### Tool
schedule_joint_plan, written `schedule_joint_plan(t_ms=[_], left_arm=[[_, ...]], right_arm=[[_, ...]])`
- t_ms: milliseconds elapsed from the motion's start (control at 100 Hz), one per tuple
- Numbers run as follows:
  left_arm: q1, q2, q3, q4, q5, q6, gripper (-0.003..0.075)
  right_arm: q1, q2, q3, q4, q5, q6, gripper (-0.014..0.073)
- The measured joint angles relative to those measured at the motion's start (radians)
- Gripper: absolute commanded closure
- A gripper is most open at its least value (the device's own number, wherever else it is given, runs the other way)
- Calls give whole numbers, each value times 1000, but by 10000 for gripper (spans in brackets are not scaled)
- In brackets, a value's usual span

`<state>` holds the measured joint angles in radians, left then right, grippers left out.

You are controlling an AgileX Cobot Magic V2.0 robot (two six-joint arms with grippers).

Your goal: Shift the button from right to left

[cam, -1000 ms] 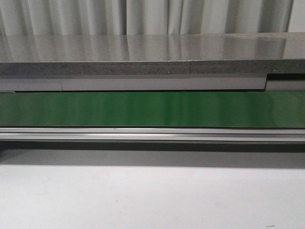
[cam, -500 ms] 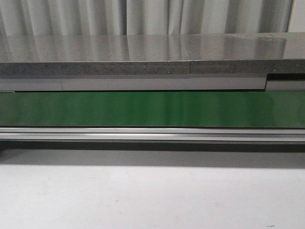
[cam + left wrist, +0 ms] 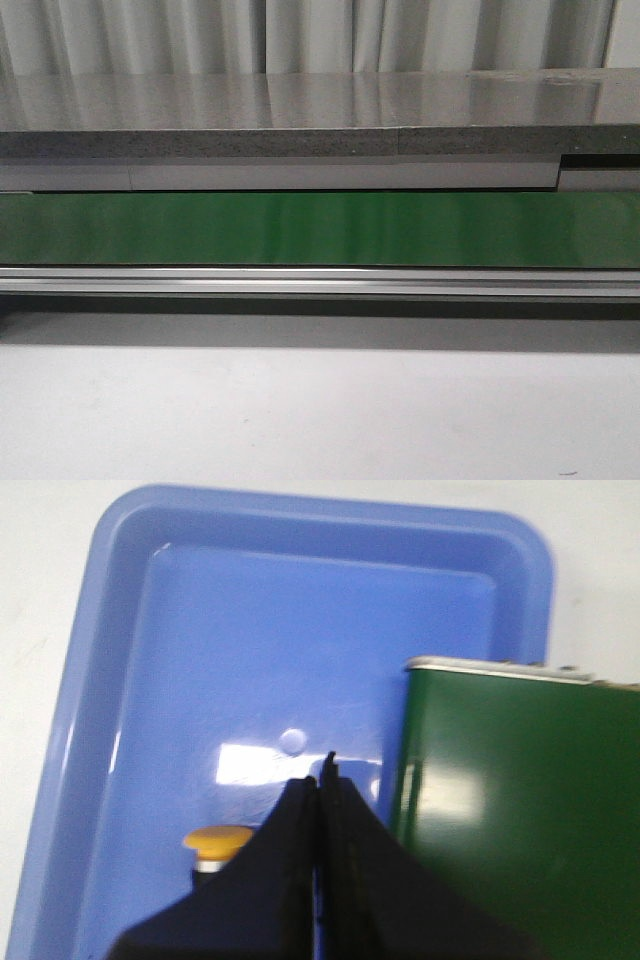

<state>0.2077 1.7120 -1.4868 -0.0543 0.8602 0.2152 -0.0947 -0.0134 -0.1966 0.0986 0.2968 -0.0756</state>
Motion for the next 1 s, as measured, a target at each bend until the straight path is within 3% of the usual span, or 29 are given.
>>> schedule_joint_plan(t_ms=[270,530,1000], left_arm=[[-151,-90,18,-89,-36,0,741],[-264,-202,162,-113,-106,0,741],[-308,-516,472,-135,-240,-1,741]], right_arm=[[0,0,0,0,0,0,661],[0,0,0,0,0,0,661],[0,0,0,0,0,0,661]])
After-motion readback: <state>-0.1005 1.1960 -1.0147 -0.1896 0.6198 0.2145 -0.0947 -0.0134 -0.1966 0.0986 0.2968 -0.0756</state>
